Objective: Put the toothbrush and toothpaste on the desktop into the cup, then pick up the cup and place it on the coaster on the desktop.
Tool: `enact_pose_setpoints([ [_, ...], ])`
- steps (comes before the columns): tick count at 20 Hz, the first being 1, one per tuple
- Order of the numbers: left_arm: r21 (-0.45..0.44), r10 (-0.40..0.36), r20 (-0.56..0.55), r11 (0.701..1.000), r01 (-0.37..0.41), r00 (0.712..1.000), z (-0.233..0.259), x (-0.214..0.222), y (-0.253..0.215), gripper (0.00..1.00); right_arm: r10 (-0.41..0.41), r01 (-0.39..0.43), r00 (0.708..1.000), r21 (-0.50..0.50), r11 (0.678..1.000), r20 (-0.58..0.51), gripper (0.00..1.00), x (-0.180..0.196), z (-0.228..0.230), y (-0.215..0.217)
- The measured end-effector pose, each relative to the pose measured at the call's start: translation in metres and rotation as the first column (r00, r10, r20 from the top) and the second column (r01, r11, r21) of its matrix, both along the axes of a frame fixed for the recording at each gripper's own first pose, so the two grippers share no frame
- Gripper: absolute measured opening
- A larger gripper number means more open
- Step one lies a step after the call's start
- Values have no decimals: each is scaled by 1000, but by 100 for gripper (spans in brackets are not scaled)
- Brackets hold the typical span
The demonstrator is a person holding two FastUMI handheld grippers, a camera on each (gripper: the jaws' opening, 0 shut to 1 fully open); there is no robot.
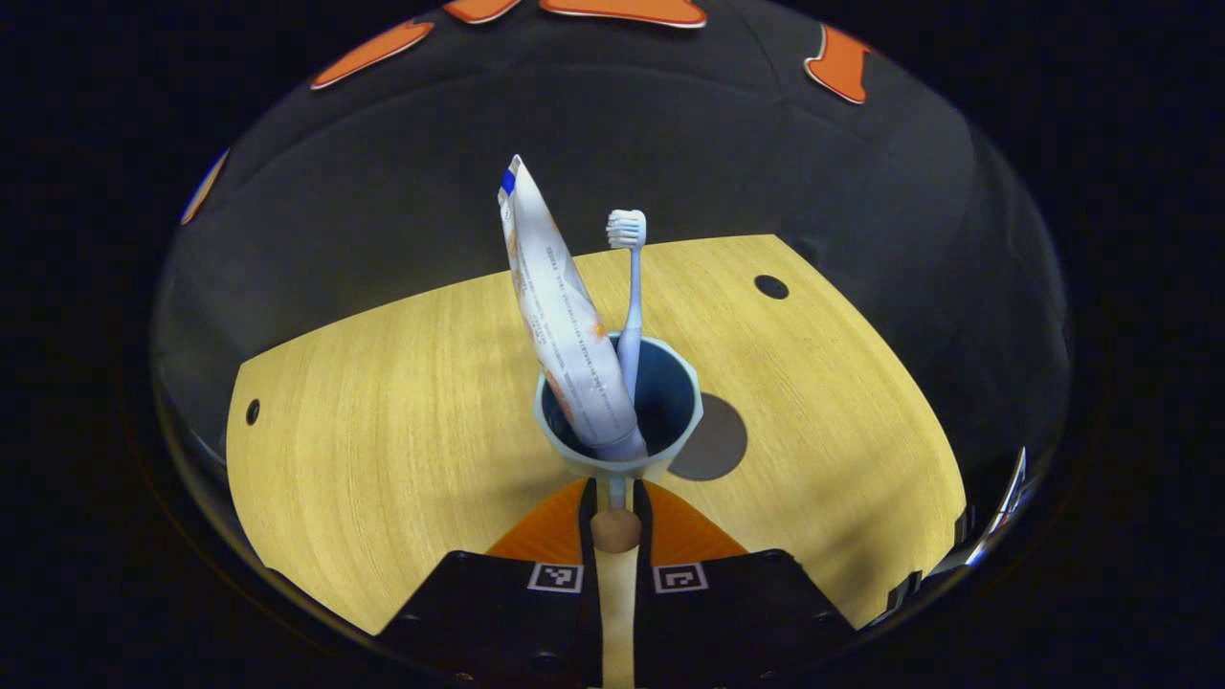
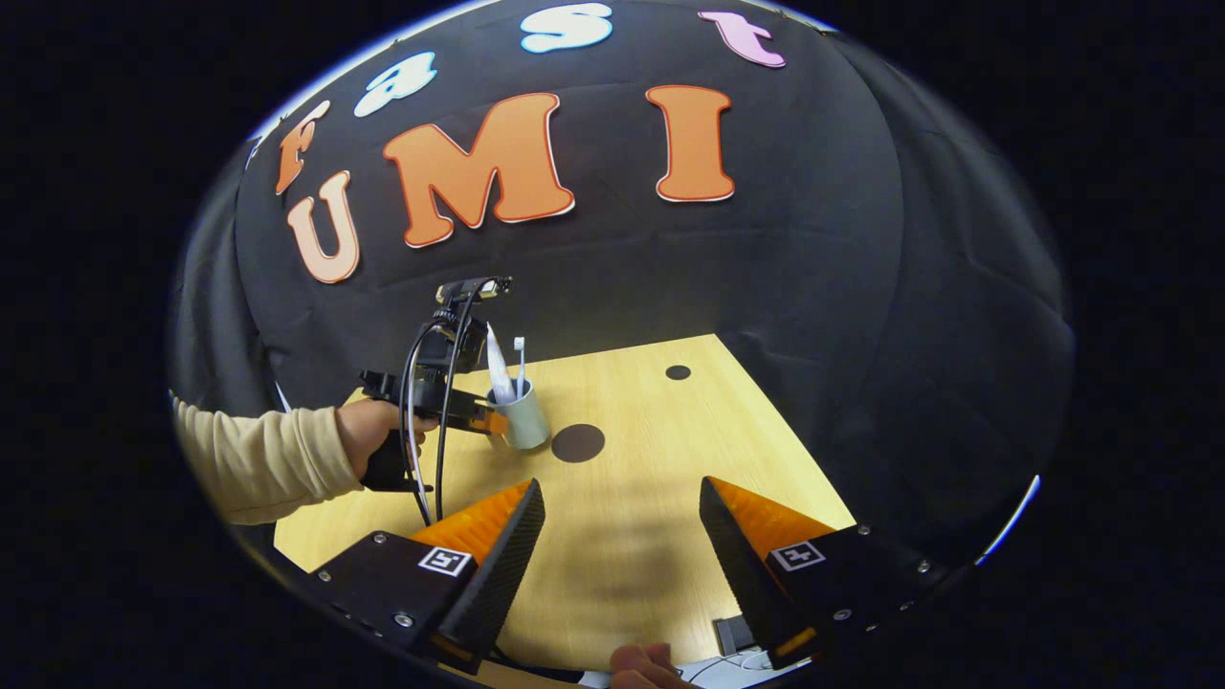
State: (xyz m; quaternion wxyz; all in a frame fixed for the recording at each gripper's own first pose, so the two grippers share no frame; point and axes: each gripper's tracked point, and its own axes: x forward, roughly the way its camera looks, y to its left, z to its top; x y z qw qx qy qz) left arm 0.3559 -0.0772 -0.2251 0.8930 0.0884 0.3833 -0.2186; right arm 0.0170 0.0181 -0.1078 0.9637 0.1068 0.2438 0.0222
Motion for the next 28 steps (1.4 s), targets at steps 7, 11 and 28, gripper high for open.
enact_pose_setpoints([
  [7, 10, -78, -38, 997, 78, 996, -7, 3, 6, 12, -47, 46, 999, -9, 999, -22, 98, -9, -6, -23],
  [11, 30, -81, -53, 996, 83, 995, -14, 6, 9, 12, -59, 58, 997, -21, 998, -46, 98, -15, -13, -32],
  [28, -41, 27, 112, 999, -22, 993, 49, -7, 45, 100, -42, 41, 999, -40, 998, -23, 98, -15, 7, -37],
])
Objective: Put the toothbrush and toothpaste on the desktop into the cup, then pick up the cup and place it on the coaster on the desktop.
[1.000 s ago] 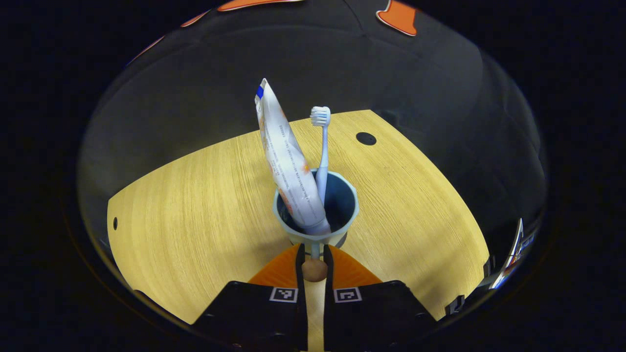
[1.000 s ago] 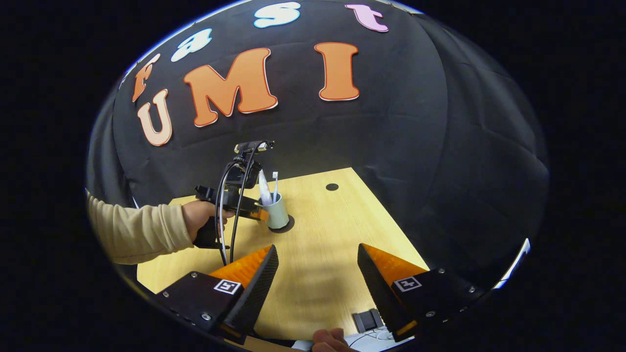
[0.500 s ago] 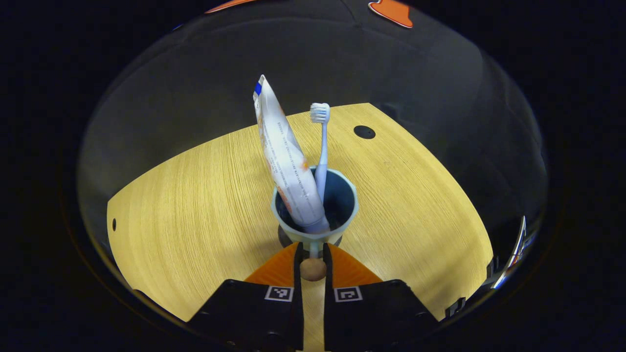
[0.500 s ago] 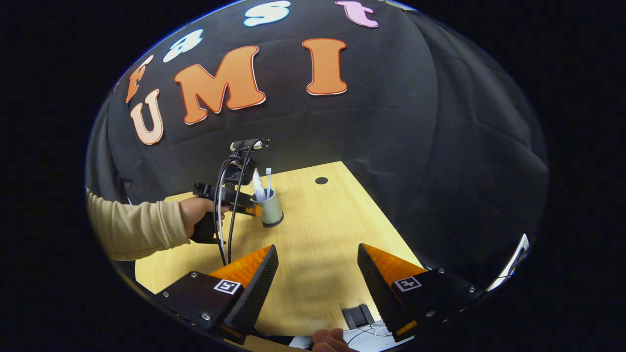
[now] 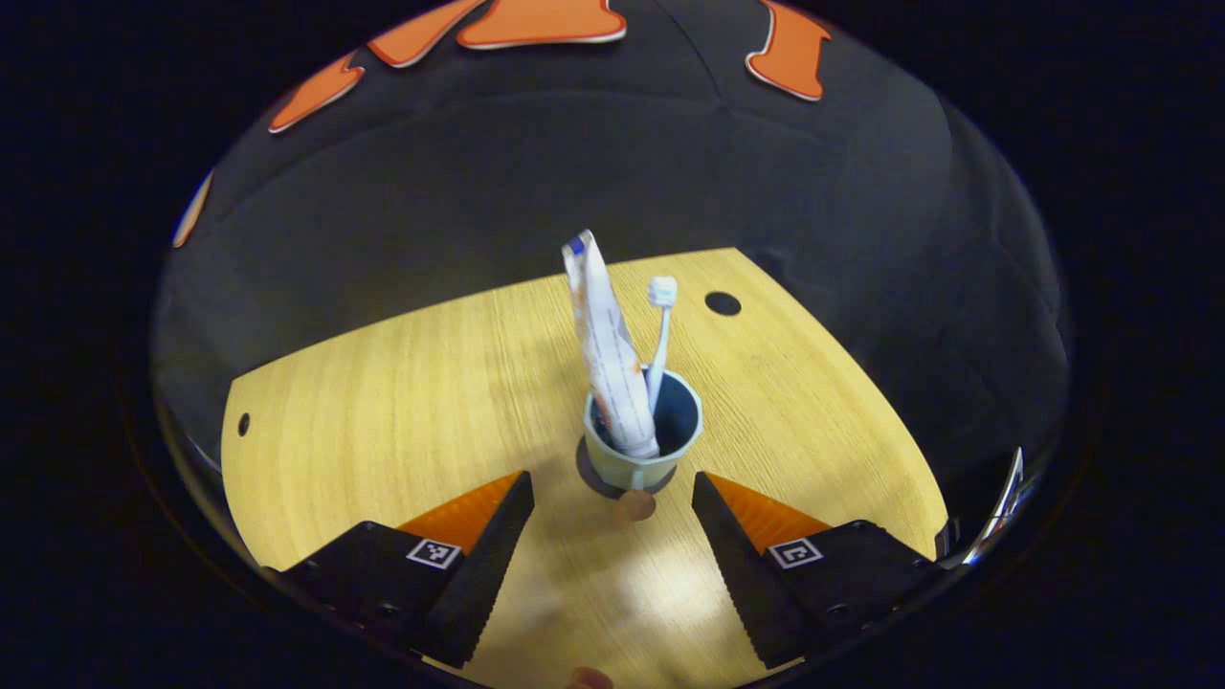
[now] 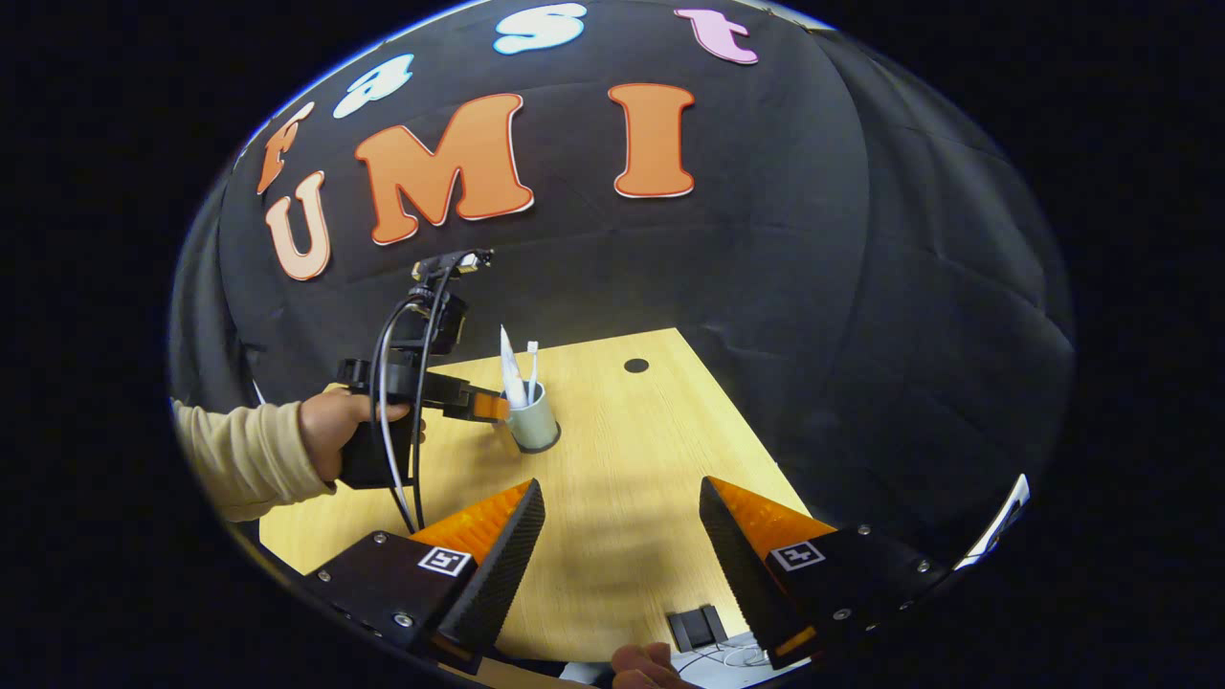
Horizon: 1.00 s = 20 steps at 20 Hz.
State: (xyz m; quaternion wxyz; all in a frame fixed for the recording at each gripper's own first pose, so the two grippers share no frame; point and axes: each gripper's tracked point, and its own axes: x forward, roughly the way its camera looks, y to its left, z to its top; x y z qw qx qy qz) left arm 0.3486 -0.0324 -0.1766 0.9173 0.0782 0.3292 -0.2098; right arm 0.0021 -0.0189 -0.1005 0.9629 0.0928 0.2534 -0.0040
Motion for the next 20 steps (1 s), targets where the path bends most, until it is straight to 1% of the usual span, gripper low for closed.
enact_pose_setpoints([
  [2, -16, 31, 77, 999, -29, 997, 26, -6, 19, 100, 22, -22, 1000, -1, 1000, 19, 98, 3, 9, 5],
  [4, -9, 72, 114, 997, -71, 991, 45, -22, 44, 100, 41, -41, 999, -2, 999, 33, 98, 7, 17, 13],
  [6, -43, 117, 156, 993, -112, 981, 66, -38, 64, 99, 64, -63, 996, -9, 998, 60, 98, 9, 29, 21],
  [8, -81, 167, 196, 985, -154, 966, 90, -60, 91, 99, 89, -88, 991, -17, 996, 96, 98, 15, 43, 31],
  [12, -171, 265, 250, 959, -227, 931, 131, -112, 140, 100, 140, -138, 978, -23, 990, 156, 98, 14, 67, 50],
  [16, -198, 316, 300, 943, -266, 900, 156, -165, 172, 98, 191, -186, 956, -46, 982, 221, 98, 6, 97, 67],
  [17, -208, 330, 321, 939, -274, 888, 163, -179, 180, 98, 201, -193, 949, -54, 980, 243, 98, 4, 107, 71],
  [19, -230, 352, 359, 931, -284, 864, 178, -205, 192, 98, 209, -197, 937, -72, 978, 281, 98, -2, 124, 76],
  [20, -226, 360, 363, 929, -293, 860, 180, -217, 197, 98, 211, -195, 931, -82, 977, 297, 98, -6, 131, 77],
])
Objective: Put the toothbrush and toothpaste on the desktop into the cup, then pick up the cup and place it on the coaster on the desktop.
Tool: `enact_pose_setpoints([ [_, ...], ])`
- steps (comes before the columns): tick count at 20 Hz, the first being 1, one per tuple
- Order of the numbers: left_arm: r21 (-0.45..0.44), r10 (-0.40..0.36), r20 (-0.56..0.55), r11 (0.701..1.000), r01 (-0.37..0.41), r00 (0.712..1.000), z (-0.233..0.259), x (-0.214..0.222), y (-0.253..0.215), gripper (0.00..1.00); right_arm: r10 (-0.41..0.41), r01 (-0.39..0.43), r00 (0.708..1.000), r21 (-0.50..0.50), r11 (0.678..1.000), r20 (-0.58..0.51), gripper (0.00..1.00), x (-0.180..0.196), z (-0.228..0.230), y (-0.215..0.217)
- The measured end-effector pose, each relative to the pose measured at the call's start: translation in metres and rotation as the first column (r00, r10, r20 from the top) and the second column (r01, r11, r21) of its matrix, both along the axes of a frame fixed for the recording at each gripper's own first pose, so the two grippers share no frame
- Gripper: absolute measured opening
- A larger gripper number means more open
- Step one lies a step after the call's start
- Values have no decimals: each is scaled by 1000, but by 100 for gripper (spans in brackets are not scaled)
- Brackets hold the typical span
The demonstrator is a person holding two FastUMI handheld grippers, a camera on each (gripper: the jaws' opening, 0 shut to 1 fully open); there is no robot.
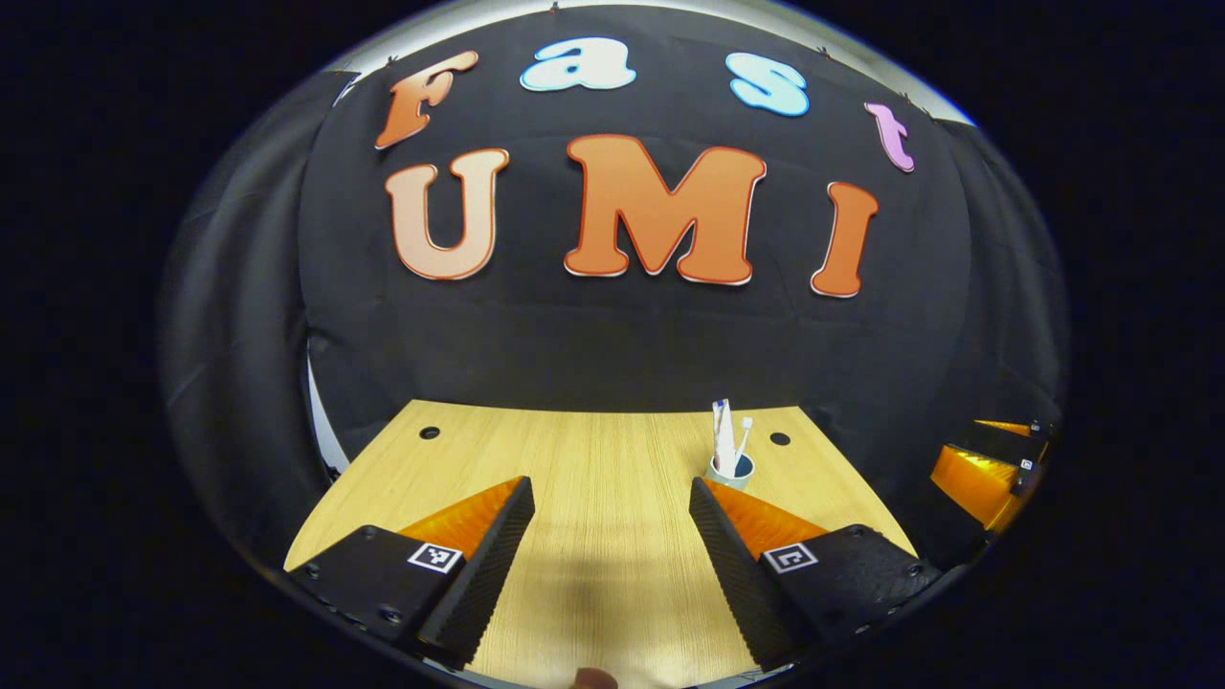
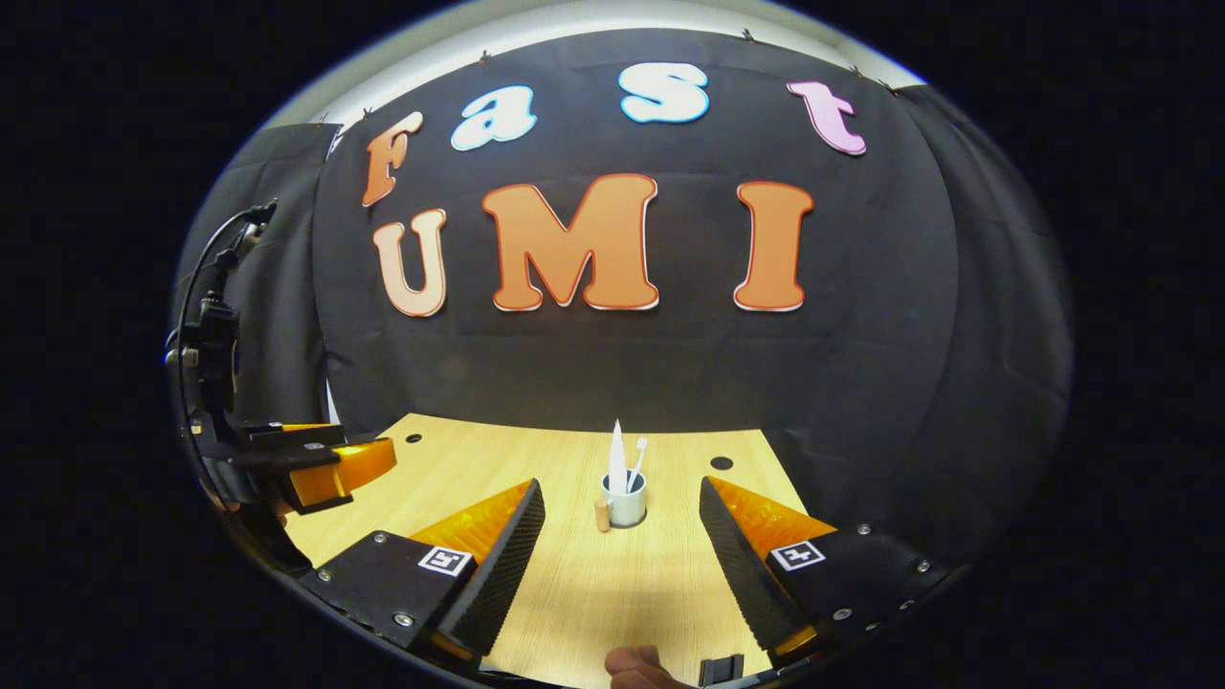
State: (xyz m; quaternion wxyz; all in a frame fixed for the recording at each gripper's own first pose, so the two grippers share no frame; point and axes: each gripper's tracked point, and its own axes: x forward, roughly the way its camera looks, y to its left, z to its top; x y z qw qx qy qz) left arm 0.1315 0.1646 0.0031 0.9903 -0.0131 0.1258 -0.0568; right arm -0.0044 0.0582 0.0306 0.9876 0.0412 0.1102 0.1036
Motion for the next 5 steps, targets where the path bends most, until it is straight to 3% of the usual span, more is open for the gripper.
enact_pose_setpoints([
  [5, 12, 3, 71, 1000, -4, 997, 8, -48, 9, 98, -24, 23, 999, 16, 1000, 31, 98, -26, 20, 3],
])
